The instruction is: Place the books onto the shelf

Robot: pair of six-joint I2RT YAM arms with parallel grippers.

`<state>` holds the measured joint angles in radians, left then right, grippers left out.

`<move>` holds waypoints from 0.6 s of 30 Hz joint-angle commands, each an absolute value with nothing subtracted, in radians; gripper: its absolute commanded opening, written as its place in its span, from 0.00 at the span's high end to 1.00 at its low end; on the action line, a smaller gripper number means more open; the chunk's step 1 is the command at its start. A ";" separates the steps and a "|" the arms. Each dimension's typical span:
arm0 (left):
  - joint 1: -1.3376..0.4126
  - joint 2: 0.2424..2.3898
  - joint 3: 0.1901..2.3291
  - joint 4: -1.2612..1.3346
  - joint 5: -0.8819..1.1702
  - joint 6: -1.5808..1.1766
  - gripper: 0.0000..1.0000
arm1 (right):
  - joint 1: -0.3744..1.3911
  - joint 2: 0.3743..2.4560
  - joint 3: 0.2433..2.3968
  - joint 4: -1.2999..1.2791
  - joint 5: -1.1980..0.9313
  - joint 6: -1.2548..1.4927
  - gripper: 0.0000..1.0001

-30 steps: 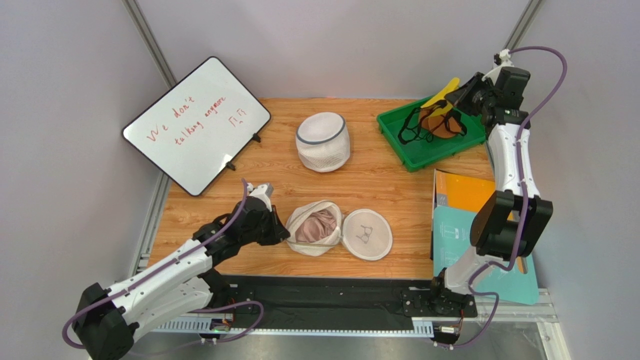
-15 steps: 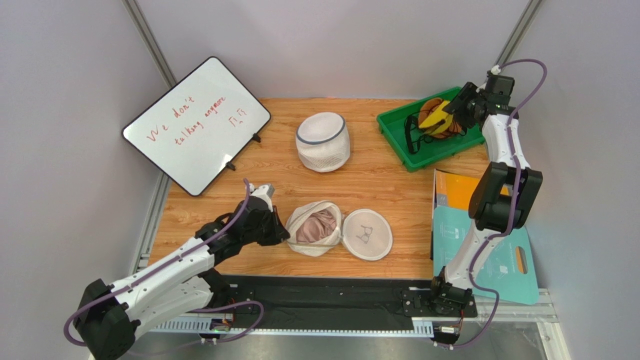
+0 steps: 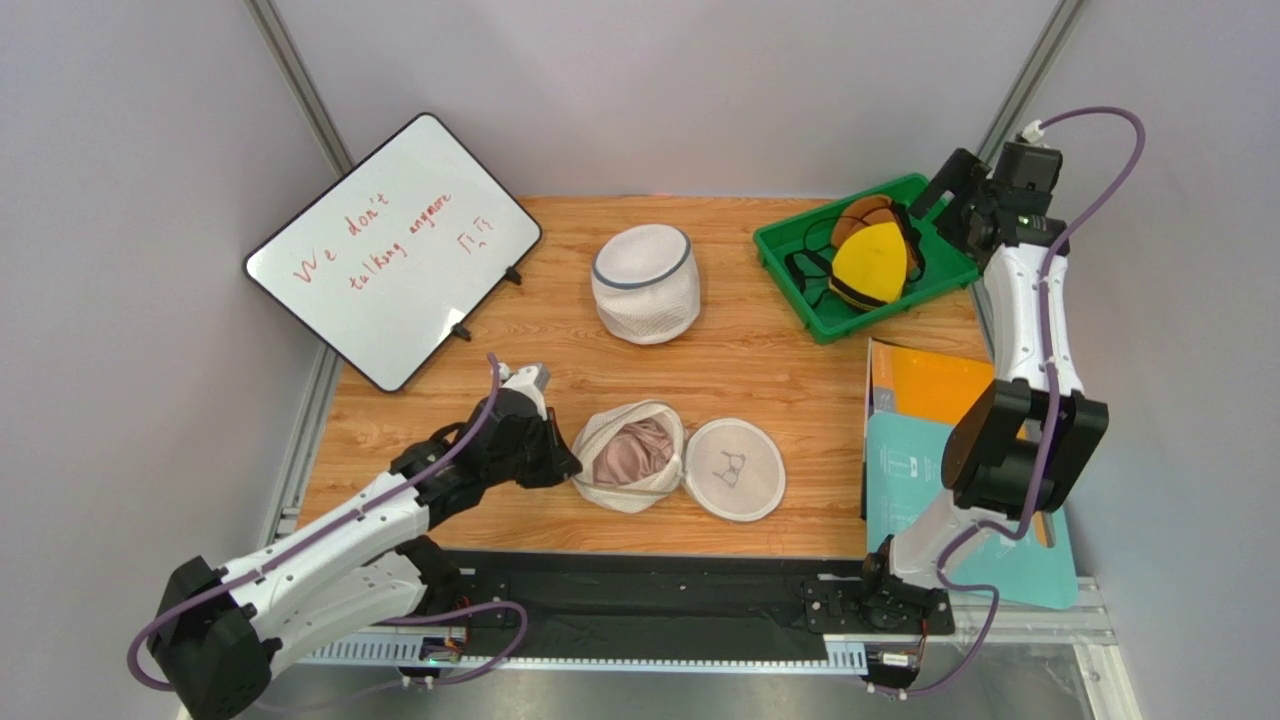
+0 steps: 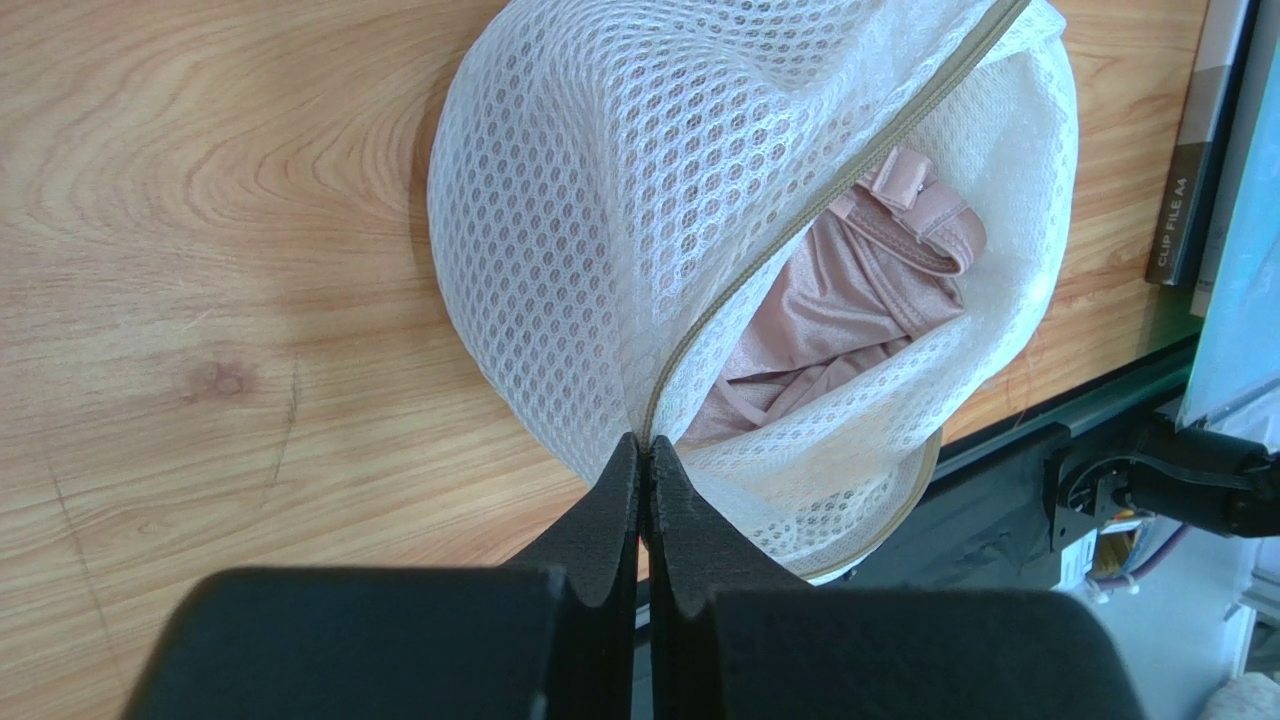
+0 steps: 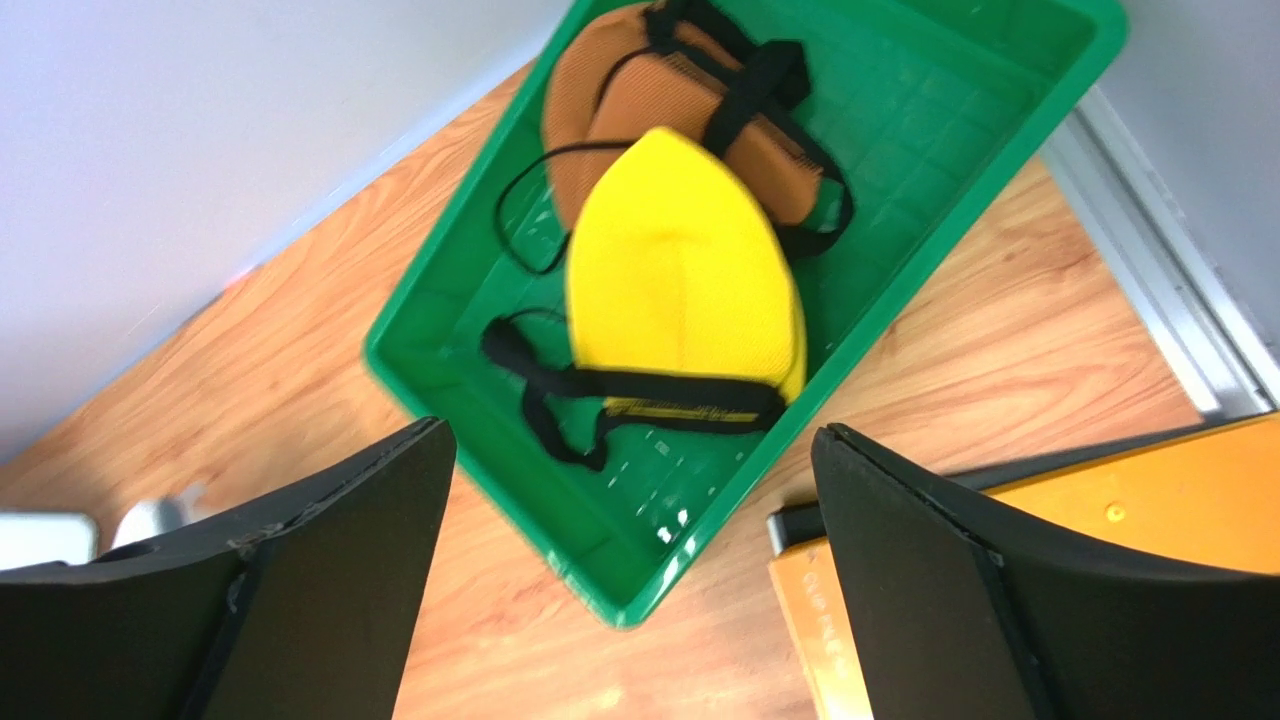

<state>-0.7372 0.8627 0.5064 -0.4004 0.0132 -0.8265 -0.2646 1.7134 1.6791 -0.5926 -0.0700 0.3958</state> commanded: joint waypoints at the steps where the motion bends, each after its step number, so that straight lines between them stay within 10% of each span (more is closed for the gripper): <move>1: -0.732 0.844 0.538 -0.380 0.005 -0.834 1.00 | -0.189 1.557 1.567 -0.613 -0.153 0.377 0.05; 18: -0.732 0.818 0.517 -0.367 0.002 -0.844 1.00 | 0.593 1.101 1.042 -0.445 -0.360 0.419 0.21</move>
<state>-0.7368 0.8391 0.5064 -0.3977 0.0128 -0.8322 0.4580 1.1107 1.0718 -0.5217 -0.2920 0.4080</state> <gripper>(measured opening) 0.007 0.819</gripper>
